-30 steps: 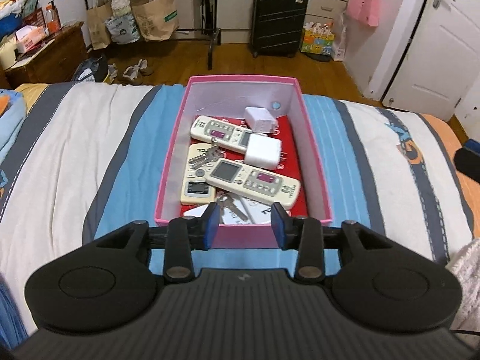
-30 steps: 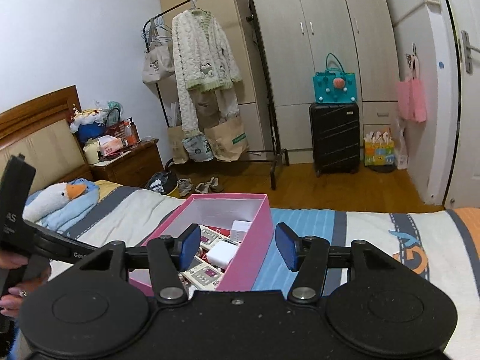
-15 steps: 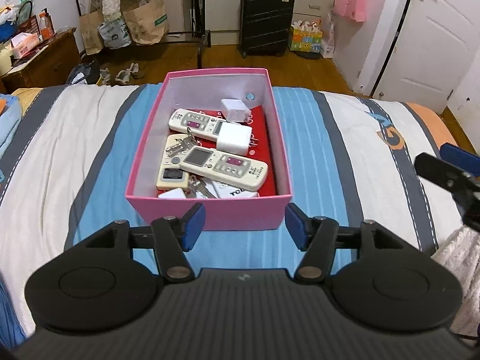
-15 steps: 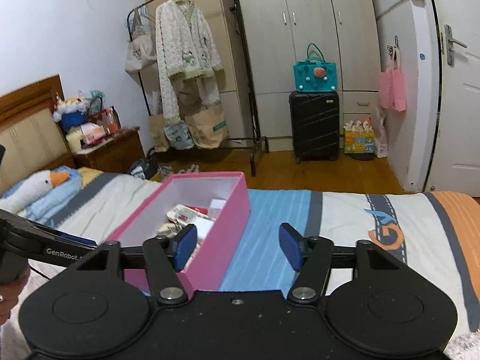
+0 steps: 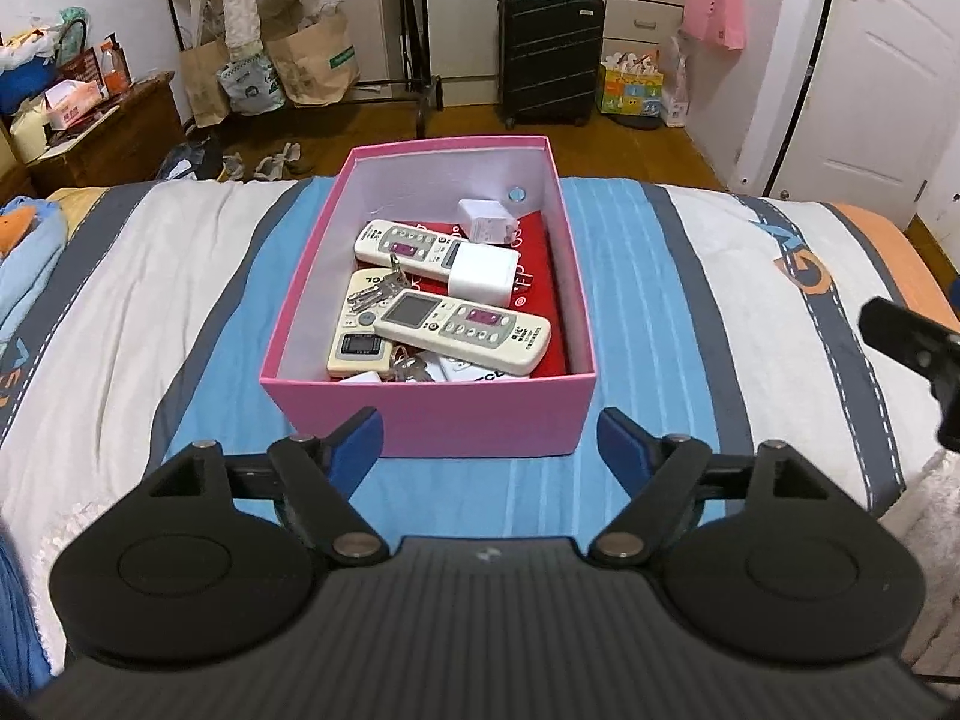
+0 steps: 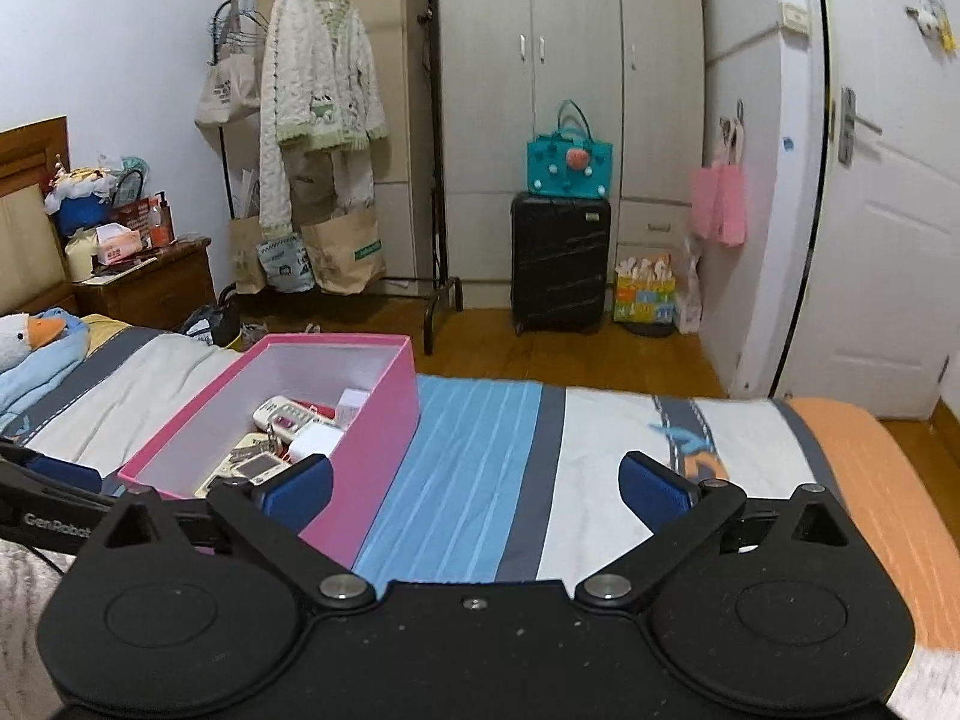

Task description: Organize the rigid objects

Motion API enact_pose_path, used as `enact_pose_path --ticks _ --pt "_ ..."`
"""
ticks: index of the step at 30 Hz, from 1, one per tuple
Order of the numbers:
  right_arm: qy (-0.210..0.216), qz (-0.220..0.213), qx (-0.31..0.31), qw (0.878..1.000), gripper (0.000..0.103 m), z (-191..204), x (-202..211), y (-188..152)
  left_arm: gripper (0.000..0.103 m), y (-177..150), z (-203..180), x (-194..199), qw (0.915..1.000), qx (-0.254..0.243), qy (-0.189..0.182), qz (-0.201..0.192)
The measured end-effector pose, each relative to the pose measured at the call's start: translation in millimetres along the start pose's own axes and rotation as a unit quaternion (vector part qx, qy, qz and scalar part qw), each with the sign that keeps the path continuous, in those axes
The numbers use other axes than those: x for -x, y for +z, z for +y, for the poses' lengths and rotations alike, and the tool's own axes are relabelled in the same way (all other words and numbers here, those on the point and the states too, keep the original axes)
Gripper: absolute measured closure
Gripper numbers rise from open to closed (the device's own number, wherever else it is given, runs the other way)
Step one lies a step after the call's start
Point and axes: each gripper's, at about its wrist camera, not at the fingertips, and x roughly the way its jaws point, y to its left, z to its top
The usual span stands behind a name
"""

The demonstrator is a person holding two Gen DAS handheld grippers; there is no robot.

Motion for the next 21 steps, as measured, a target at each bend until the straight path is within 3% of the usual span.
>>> enact_pose_path --ticks 2,4,8,14,21 --pt "-0.005 0.007 -0.006 1.0 0.0 -0.9 1.2 -1.8 0.017 -1.1 0.7 -1.6 1.0 0.0 0.002 -0.001" --pt "-0.009 0.008 -0.013 1.0 0.0 -1.5 2.3 -3.5 0.003 -2.6 0.3 -2.7 1.0 -0.004 0.0 -0.006" --pt "-0.014 0.017 -0.02 1.0 0.0 -0.5 0.8 -7.5 0.003 -6.7 -2.0 -2.5 0.9998 -0.013 -0.001 -0.012" --pt "-0.021 0.022 -0.025 0.999 0.0 1.2 1.8 -7.7 0.002 -7.2 -8.1 -9.0 0.9994 -0.031 -0.001 0.015" --pt "-0.029 0.023 -0.021 0.999 0.0 6.5 7.9 -7.7 0.002 -9.0 -6.0 -8.0 0.9998 -0.018 0.004 0.006"
